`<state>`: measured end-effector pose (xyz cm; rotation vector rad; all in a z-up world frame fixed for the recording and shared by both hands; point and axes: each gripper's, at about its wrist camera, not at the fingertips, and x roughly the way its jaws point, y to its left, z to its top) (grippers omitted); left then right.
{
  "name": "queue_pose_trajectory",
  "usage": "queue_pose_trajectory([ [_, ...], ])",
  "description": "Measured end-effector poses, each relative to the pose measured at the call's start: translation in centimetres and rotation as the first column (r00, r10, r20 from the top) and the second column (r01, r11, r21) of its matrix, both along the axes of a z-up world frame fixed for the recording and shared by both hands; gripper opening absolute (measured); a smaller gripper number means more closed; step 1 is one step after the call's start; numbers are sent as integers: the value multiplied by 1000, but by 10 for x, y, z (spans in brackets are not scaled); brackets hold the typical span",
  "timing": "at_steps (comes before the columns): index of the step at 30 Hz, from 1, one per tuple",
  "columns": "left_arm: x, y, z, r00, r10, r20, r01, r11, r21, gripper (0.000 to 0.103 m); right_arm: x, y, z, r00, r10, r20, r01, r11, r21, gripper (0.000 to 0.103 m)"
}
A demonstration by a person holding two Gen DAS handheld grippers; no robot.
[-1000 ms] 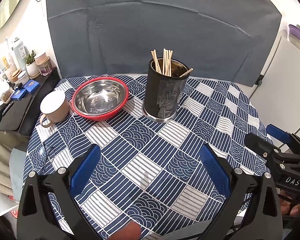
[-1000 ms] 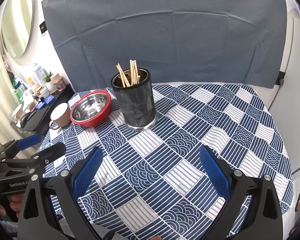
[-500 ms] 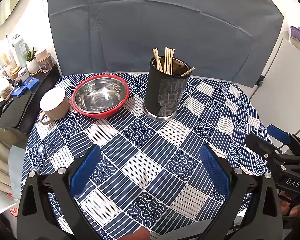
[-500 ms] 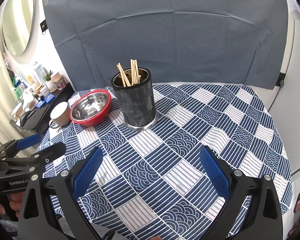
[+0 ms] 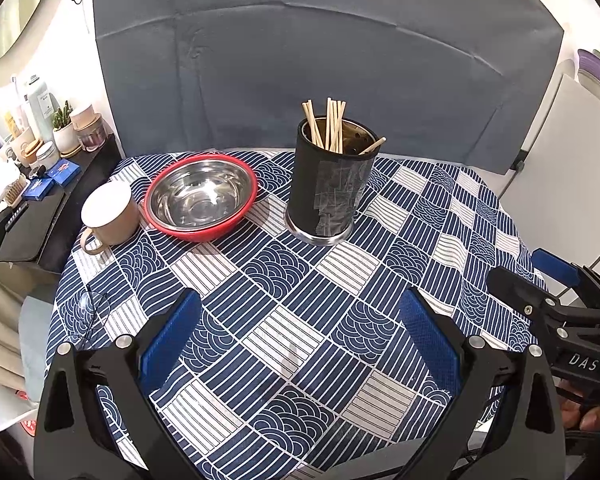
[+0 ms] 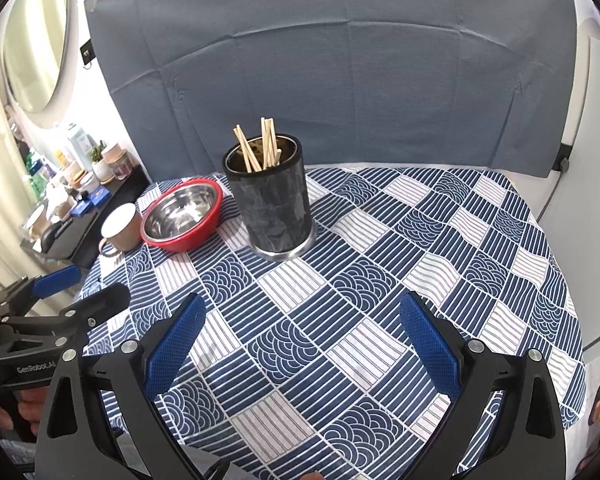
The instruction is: Organize utensils
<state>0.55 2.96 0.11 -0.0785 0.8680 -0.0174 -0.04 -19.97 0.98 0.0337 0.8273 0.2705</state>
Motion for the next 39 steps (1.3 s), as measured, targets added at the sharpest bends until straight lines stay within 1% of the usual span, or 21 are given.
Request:
queue_pose_trajectory([
  [5,1,2,-2,1000,10,-13,-10,1000,-2,97,1,-1,0,1000,2,2,-2,1000,0,93],
  [13,0,-1,-1,1000,5,-5,-5,1000,13,97,1,-2,0,1000,3,3,-3,1000,0,93],
  [23,1,1,-5,1000,11,-28,-11,1000,1,97,1,-2,-1,1000,3,1,-3,1000,0,93],
  [34,0,-2,-4,1000,1,-21,-1,1000,7,97,1,-2,0,1000,7,2,-7,1000,0,93],
  [36,0,-3,-3,1000,1,-21,-1,1000,20,97,1,-2,0,1000,7,2,-7,1000,0,93],
  [38,0,-5,-3,1000,-12,-20,13,1000,16,97,1,-2,0,1000,7,2,-7,1000,2,93],
  [39,0,-6,-3,1000,-9,-22,10,999,33,97,1,-2,0,1000,6,1,-6,1000,2,93],
])
